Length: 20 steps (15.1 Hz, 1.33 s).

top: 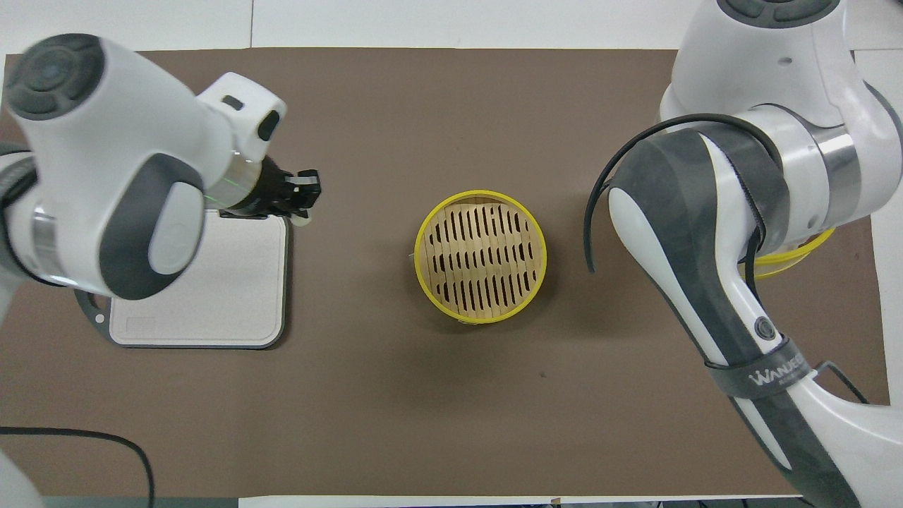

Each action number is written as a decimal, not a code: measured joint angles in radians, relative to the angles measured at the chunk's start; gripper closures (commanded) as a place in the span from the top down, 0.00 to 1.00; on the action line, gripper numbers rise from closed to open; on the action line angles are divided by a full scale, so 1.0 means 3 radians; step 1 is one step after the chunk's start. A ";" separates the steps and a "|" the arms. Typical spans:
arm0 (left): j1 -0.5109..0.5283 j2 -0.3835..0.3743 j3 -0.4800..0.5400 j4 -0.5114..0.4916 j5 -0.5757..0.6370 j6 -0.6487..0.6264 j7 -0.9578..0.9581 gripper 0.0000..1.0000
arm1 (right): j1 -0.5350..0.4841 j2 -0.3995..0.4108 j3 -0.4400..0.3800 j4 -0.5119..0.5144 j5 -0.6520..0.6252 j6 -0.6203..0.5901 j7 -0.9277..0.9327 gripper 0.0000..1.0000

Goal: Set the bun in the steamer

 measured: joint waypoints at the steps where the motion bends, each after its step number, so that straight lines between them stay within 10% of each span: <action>1: -0.0223 0.0091 -0.0002 0.0012 0.0000 0.0198 -0.0264 0.00 | -0.0062 0.0000 0.0000 -0.0015 -0.0001 0.0000 -0.0098 0.00; 10: -0.1006 0.0769 0.0011 -0.0417 0.0279 0.1448 -0.0994 0.06 | -0.0297 0.0000 0.0013 -0.0071 -0.0001 0.0000 -0.0435 0.00; 12: -0.1005 0.0788 0.0022 -0.0459 0.0280 0.1494 -0.0996 0.42 | -0.0294 0.0000 0.0013 -0.0073 -0.0001 0.0000 -0.0435 0.00; 14: -0.1005 0.0782 0.0028 -0.0460 0.0281 0.1497 -0.1062 0.99 | -0.0294 0.0000 0.0013 -0.0074 -0.0001 0.0000 -0.0435 0.00; 20: -0.0934 0.0623 0.0066 -0.0451 0.0282 0.1297 -0.1210 1.00 | -0.0292 -0.0001 0.0015 -0.0074 0.0004 0.0011 -0.0435 0.00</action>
